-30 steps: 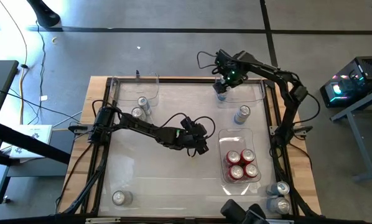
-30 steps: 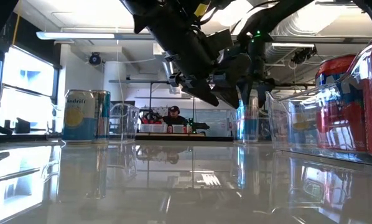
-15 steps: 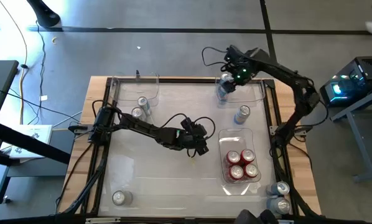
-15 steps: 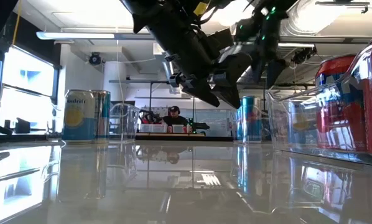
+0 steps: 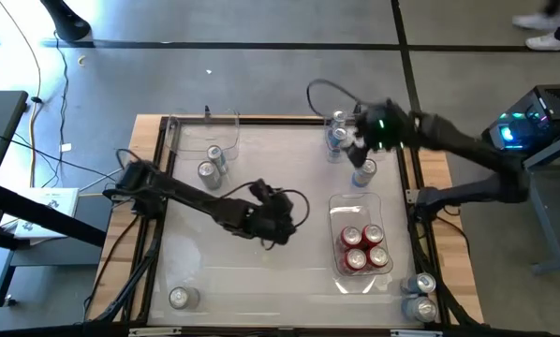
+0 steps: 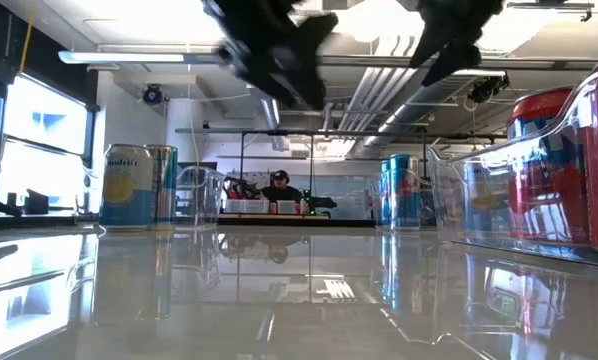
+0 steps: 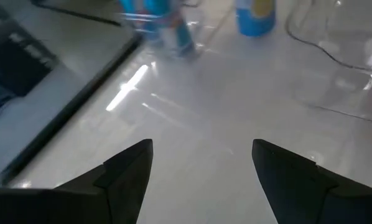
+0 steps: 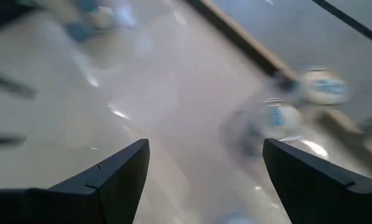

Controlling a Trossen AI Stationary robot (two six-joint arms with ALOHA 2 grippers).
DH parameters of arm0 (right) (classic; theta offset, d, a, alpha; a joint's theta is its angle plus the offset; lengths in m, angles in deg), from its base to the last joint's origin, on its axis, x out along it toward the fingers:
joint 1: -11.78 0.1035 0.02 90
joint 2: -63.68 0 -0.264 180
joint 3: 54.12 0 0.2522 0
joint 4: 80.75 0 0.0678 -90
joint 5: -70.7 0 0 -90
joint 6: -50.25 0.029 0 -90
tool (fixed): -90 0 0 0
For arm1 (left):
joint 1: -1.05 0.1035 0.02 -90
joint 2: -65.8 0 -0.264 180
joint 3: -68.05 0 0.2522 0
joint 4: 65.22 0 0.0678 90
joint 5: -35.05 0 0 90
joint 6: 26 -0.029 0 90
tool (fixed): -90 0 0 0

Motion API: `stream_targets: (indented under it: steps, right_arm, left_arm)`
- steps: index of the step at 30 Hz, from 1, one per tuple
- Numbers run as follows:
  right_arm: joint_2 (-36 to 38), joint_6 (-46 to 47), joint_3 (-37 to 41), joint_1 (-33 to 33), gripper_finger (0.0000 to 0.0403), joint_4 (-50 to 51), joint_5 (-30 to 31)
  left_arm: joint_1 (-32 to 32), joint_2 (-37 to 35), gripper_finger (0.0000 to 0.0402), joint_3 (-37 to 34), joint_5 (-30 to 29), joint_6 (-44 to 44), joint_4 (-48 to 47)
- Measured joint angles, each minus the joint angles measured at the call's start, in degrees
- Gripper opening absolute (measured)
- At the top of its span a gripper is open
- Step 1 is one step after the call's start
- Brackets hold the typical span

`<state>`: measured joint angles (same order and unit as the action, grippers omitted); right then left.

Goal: Sort soda cans
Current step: Put the top left blue soda can into the top right transparent bin

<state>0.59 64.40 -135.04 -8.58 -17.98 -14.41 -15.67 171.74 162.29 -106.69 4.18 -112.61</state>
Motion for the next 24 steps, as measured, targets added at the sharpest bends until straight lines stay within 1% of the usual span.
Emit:
stream_targets:
  steps: [1, 3, 5, 6, 8, 10, 12, 13, 15, 17, 19, 21, 24]
  right_arm:
    - [2.16, 1.52, 3.71, 2.62, 0.0310, -3.57, 0.00]
    - [5.72, 4.23, 11.20, 8.00, 0.0310, -11.91, -0.26]
    - [8.31, 6.30, 18.00, 13.22, 0.0310, -21.51, -0.10]
    - [9.40, 6.99, 20.94, 15.86, 0.0310, -26.92, 0.26]
    - [10.51, 7.93, 26.14, 20.57, 0.0310, -37.27, 1.46]
    - [10.88, 7.80, 29.98, 25.01, 0.0310, -46.58, 3.04]
    - [10.93, 6.45, 32.64, 29.14, 0.0310, -53.87, 5.91]
    - [10.93, 5.68, 33.65, 31.13, 0.0310, -57.05, 7.76]
    - [10.96, 4.09, 34.94, 34.76, 0.0310, -60.56, 11.98]
    - [10.84, 2.88, 35.83, 38.03, 0.0310, -62.13, 15.77]
    - [10.80, 2.33, 36.21, 40.72, 0.0310, -61.88, 18.22]
    - [10.63, 2.32, 36.21, 42.75, 0.0310, -61.46, 19.56]
    - [10.63, 2.29, 36.21, 45.17, 0.0310, -61.41, 19.98]
  left_arm:
    - [-0.53, -1.84, 0.0268, 0.00, -0.82, 2.23, -3.45]
    - [-1.35, -4.74, 0.0267, 0.00, -4.38, 6.62, -11.03]
    - [-1.72, -7.56, 0.0265, 0.00, -7.64, 11.45, -20.23]
    - [-1.56, -8.92, 0.0264, 0.00, -8.29, 14.13, -24.81]
    - [-0.34, -11.16, 0.0264, 0.00, -8.02, 19.52, -34.05]
    - [1.71, -13.11, 0.0264, 0.00, -5.94, 24.52, -42.72]
    - [3.97, -14.41, 0.0264, 0.00, -3.99, 28.85, -50.42]
    - [5.10, -14.74, 0.0264, -0.02, -3.92, 30.38, -53.44]
    - [7.61, -15.35, 0.0266, -0.04, -3.47, 31.31, -56.54]
    - [10.27, -16.14, 0.0272, -0.07, -1.59, 27.96, -55.59]
    - [13.14, -16.89, 0.0282, -0.10, 0.93, 24.44, -53.59]
    - [16.16, -17.50, 0.0297, -0.09, 4.56, 22.52, -53.27]
    - [20.86, -18.46, 0.0320, -0.09, 9.98, 21.39, -53.55]
